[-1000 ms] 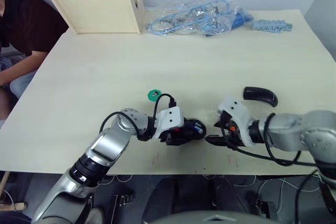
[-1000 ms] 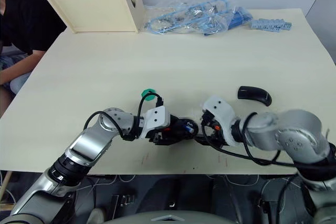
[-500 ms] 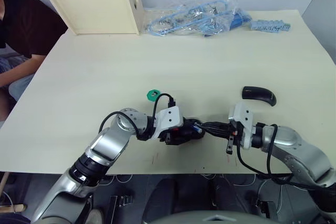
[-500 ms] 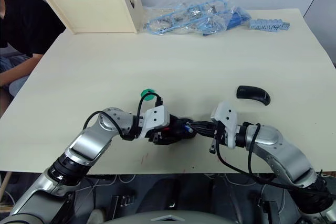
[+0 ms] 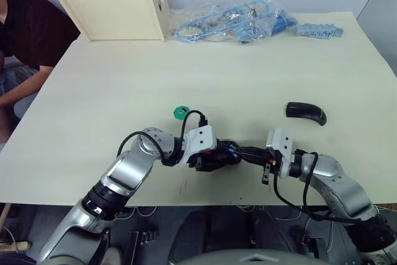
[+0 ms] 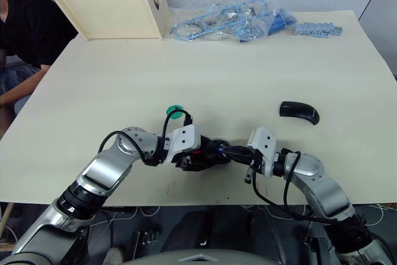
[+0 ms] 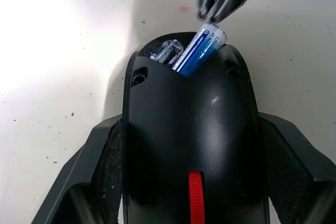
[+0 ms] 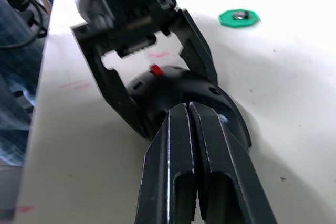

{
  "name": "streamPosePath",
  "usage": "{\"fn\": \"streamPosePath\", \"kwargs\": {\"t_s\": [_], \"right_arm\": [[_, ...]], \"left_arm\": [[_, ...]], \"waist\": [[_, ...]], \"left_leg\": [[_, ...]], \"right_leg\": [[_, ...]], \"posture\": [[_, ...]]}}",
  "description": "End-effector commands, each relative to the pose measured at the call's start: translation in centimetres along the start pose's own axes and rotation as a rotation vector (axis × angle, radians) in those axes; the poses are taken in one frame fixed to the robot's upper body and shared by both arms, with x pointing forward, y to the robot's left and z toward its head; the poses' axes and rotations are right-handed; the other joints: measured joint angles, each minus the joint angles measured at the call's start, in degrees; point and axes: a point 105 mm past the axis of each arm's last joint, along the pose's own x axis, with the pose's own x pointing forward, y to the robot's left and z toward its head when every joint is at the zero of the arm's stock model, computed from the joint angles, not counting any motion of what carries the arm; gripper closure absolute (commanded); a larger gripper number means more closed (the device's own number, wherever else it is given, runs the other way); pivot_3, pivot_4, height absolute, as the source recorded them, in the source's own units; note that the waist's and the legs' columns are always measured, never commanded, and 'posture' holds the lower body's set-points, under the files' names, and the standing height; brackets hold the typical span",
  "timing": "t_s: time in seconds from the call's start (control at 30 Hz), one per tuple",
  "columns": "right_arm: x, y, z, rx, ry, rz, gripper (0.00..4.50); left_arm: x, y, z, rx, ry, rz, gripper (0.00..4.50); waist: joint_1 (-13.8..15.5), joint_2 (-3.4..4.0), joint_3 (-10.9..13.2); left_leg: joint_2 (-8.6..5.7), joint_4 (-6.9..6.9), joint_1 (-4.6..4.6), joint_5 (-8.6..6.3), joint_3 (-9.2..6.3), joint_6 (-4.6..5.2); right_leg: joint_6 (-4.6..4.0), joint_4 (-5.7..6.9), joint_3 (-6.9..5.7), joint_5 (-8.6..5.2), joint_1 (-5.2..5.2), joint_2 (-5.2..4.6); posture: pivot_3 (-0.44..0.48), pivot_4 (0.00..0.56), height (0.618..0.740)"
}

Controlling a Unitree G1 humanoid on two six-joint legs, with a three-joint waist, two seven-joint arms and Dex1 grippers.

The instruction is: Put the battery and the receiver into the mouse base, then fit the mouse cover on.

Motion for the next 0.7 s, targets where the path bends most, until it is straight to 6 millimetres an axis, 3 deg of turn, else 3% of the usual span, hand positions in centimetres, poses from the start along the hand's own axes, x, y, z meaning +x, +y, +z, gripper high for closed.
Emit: {"fn": "streamPosePath", "kwargs": {"t_s": [0.03,0.53,0.7], "right_arm": [[0.2,0.3,0.3,-0.022,-0.021,0.025,4.43],[0.8,0.5,-5.8,0.047,0.233,0.058,4.43],[0.4,0.6,-6.3,0.058,0.280,0.072,4.43]], "left_arm": [[0.0,-0.3,-0.8,-0.023,0.042,-0.007,1.54],[-0.1,-0.4,-0.6,-0.027,0.048,-0.013,1.54],[0.0,-0.4,-0.6,-0.031,0.047,-0.010,1.54]], "waist": [[0.00,0.00,0.00],[-0.20,-0.09,-0.15],[-0.24,-0.14,-0.32]], "left_leg": [[0.00,0.00,0.00,0.00,0.00,0.00],[0.11,0.00,0.23,0.01,0.08,-0.02],[0.16,0.00,0.29,0.01,0.11,-0.02]], "right_leg": [[0.00,0.00,0.00,0.00,0.00,0.00],[-0.02,0.10,0.10,0.01,0.10,0.12],[-0.04,0.11,0.13,0.02,0.12,0.15]], "posture": [[0.000,0.150,0.740],[0.000,0.150,0.740],[0.000,0.150,0.740]]}}
